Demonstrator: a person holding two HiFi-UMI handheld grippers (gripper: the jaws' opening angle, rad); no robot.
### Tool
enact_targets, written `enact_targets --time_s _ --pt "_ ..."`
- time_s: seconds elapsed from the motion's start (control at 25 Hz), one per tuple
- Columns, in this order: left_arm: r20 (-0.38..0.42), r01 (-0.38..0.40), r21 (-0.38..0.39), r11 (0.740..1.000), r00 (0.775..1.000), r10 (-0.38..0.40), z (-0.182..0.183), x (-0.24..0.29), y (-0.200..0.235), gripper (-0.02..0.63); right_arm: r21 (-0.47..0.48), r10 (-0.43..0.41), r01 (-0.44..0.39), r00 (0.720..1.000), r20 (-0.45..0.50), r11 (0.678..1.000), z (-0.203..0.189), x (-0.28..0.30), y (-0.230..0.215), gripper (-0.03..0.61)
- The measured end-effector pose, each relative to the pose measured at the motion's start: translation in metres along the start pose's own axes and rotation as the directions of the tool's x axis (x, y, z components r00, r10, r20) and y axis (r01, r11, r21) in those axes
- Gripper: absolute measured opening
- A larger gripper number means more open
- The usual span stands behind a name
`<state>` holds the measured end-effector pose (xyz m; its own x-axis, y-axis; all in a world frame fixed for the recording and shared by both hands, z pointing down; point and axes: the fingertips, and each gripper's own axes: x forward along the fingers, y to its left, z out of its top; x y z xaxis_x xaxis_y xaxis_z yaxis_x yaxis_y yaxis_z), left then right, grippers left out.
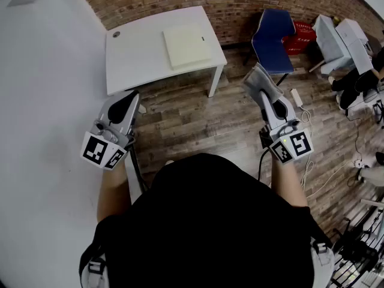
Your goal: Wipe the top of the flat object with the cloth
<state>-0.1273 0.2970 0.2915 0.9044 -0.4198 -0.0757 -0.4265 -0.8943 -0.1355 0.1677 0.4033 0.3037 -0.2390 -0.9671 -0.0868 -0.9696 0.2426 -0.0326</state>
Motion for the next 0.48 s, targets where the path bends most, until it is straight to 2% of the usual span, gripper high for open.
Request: enact_targets --time_s 0.36,0.48 --pt "-0.020 -0.025 -0.014 1.000 0.999 0.025 -0.002 0.021 -0.024 0.000 -0.003 0.050 -0.050 0.999 0.018 0.999 0.007 -0.008 -0.023 0.009" --pt "-0.020 -0.038 -0.016 0.999 0.999 0.038 -0.001 0.024 -0.027 0.002 0.028 0.063 -0.063 0.998 0.021 0.998 0.008 -0.008 -0.028 0.011"
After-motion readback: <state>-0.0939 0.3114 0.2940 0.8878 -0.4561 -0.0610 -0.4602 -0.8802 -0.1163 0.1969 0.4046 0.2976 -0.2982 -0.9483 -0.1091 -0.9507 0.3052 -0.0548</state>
